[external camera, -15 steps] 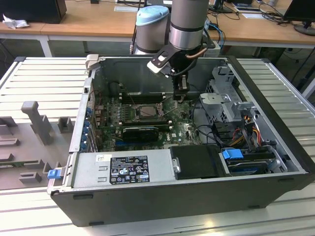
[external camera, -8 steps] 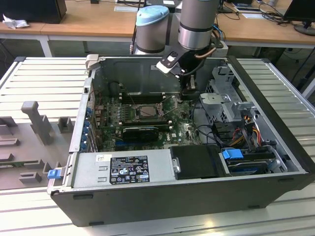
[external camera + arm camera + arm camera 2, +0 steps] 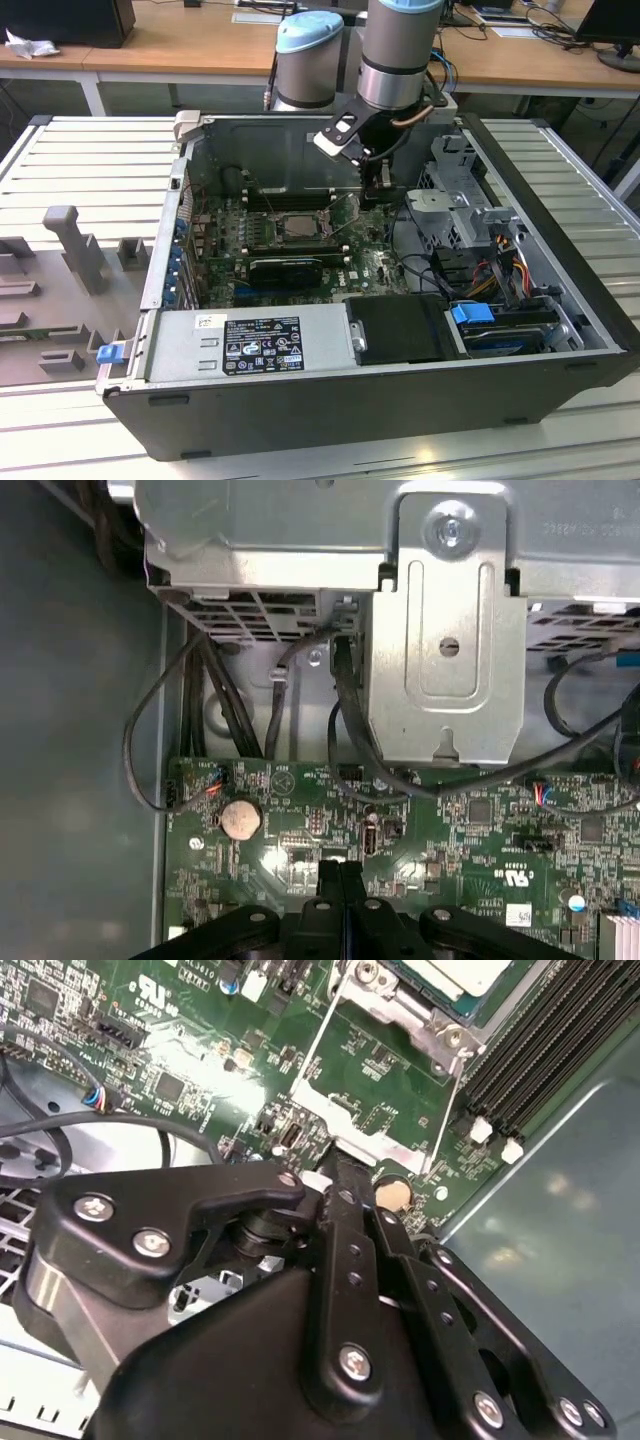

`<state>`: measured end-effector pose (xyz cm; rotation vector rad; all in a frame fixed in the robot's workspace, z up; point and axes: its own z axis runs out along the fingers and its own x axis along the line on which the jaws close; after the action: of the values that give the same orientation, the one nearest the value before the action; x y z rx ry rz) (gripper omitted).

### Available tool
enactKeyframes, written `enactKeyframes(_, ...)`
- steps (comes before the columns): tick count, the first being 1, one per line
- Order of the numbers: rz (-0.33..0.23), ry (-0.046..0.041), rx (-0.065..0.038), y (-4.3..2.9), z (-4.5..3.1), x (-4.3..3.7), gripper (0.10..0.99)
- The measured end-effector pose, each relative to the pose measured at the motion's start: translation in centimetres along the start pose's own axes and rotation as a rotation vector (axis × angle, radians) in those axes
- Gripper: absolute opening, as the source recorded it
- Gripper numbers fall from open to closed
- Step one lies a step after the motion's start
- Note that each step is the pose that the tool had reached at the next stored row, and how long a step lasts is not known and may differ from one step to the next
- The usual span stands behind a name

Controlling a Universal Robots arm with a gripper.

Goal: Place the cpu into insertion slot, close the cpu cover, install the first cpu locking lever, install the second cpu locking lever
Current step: 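Close the cpu cover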

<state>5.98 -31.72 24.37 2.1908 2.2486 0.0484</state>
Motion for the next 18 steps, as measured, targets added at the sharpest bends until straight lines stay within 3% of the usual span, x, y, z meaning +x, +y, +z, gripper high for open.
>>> enactKeyframes(3,0.000,0.0000,0.000,-0.95,-0.02,0.02,0.106)
enactKeyframes(6,0.000,0.0001,0.000,-1.35,-0.03,0.03,0.106)
enactKeyframes(18,0.000,0.0001,0.000,-2.14,-0.04,0.06,0.106)
